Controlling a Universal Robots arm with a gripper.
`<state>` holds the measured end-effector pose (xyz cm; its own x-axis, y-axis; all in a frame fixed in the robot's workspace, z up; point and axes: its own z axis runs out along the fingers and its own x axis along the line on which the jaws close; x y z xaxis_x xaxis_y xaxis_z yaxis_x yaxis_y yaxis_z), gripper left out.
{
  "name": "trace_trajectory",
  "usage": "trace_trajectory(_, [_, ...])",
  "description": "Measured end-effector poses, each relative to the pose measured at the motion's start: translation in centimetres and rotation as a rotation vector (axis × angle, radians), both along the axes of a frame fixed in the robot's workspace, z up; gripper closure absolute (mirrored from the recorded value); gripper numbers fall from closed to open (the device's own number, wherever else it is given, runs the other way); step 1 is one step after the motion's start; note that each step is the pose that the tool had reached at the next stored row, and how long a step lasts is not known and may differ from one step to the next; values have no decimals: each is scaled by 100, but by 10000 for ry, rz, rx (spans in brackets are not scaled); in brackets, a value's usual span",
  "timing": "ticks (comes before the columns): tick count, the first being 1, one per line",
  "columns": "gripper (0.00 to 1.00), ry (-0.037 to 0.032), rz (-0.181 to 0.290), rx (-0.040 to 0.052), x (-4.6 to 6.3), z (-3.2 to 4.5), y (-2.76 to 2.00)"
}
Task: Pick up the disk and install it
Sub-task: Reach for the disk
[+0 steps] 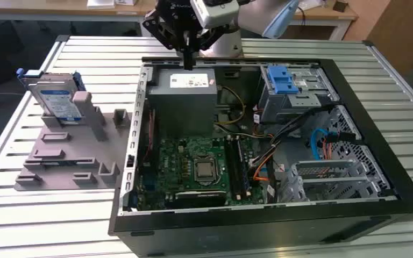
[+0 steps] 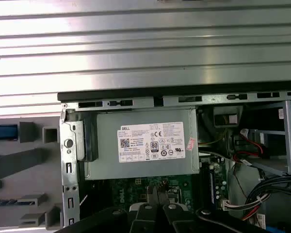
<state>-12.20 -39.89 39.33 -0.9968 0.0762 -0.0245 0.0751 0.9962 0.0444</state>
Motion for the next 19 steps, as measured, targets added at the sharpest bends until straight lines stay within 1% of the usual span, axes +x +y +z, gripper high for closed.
trace_trajectory(10, [89, 0, -1, 0, -17, 0, 0])
trace_trajectory(14, [89, 0, 1, 0, -61, 0, 0])
trace_trajectory(19, [89, -1, -1, 0, -143, -1, 5])
